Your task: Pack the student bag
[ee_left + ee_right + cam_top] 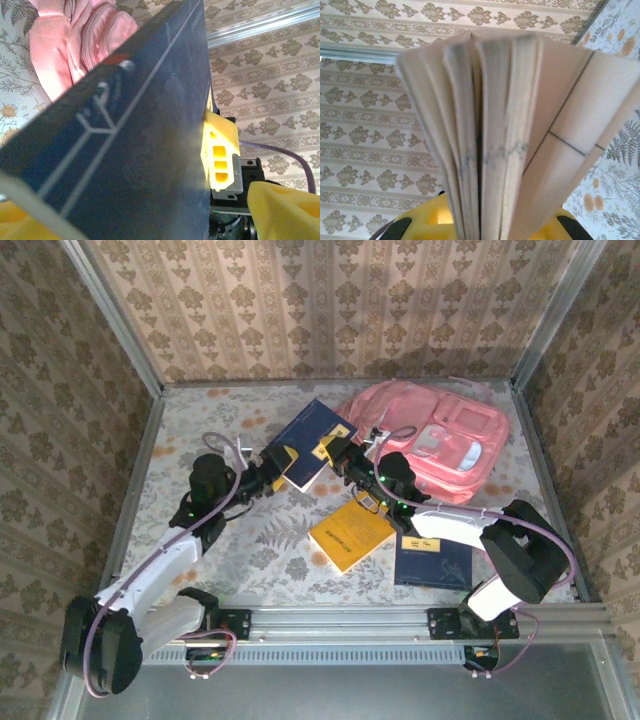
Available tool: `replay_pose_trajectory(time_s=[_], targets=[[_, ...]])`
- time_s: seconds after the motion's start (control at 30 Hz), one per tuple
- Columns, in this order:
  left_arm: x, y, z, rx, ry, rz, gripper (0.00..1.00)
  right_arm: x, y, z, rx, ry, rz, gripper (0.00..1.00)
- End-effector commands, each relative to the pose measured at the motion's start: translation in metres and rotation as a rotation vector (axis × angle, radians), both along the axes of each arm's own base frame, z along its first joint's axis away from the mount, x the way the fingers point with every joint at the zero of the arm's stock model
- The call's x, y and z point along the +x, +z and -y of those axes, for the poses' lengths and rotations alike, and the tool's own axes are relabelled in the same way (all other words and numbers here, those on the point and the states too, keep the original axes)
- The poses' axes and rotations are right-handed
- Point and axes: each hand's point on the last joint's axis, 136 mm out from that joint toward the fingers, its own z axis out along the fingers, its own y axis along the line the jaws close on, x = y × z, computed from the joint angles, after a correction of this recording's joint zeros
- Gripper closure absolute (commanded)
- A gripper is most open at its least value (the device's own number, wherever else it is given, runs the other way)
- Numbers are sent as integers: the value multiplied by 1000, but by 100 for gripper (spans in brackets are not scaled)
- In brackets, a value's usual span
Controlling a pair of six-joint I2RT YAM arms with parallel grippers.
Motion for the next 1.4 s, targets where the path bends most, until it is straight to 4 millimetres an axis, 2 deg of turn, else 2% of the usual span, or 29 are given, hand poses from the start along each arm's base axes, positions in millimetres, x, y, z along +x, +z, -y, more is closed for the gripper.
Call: replay_pose_trajectory(time_s=[0.0,0.1,0.23,0.5,0.6,0.67,0.7,0.8,0.93,1.03,1.1,1.2,1.3,1.37], targets=[[4,8,1,-28,23,47,17,-3,26,5,79,-26,53,100],[5,16,3,-41,20,71,28,-3,26,2,79,-27,53,100],[5,28,3,-59,17,108,49,-2,22,4,70,-39,48,100],[-1,29,11,-57,-3,117,89,0,15,5,58,-60,29,100],[0,28,10,-53,1,118,100,0,12,5,47,-66,17,100],[0,30,11,-50,-1,121,100,0,9,5,34,-67,8,100],[0,30,10,-44,0,124,100,1,8,6,24,-71,6,93],[-2,32,1,-16,23,129,100,1,-1,14,-55,-101,5,62],[3,35,-40,72,129,132,100,1,-13,44,-264,-180,-18,47],[1,42,-71,146,194,147,100,3,-23,75,-475,-238,-54,48],[-1,43,-82,191,197,143,100,9,-25,95,-601,-260,-67,49],[0,39,-88,265,165,116,100,26,-22,123,-745,-286,-112,51],[0,35,-91,334,132,113,100,50,-13,139,-848,-288,-130,55],[1,37,-94,373,123,133,100,68,-17,144,-887,-273,-162,56]])
